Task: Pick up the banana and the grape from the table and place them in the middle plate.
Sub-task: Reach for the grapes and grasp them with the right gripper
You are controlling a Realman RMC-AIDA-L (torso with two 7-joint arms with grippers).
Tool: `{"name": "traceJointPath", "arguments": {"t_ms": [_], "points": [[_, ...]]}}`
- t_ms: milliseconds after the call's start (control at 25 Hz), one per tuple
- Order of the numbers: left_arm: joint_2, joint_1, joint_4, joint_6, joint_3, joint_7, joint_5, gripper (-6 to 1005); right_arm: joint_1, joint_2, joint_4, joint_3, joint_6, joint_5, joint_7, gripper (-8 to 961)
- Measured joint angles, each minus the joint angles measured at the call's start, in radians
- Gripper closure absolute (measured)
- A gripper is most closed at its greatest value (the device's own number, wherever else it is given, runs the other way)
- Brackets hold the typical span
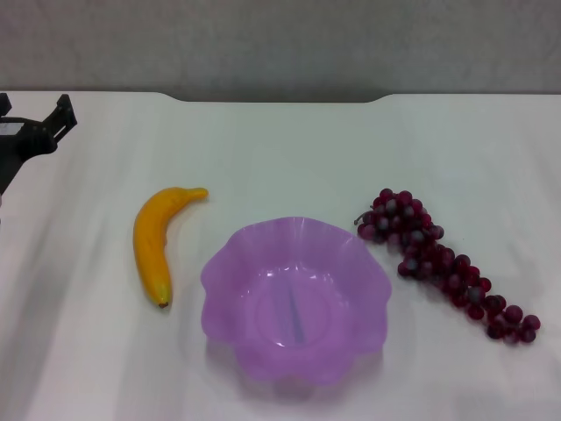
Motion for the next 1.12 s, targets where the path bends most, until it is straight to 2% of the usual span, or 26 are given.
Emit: {"name": "traceJointPath", "arguments": {"t_ms": [320,520,800,1120], "points": [[0.000,-0.006,0.000,0.021,0.000,0.003,0.000,105,0.016,-0.003,-0.001,-0.008,-0.142,-0.008,0.002,73],[0.000,-0.007,0.002,0.024,0.000,0.005,0.000,105,0.023,-0.003,-0.008,-0.032,-0.168,-0.070,0.007,73],[0.000,-0.008,0.025,0.025,0.000,0.008,0.001,105,0.043,-0.004,-0.051,-0.038,-0.185,-0.339,0.132,74],[0.000,-0.009,0.030,0.025,0.001,0.008,0.002,105,0.030,-0.004,-0.348,-0.038,-0.424,-0.776,0.580,74]]}}
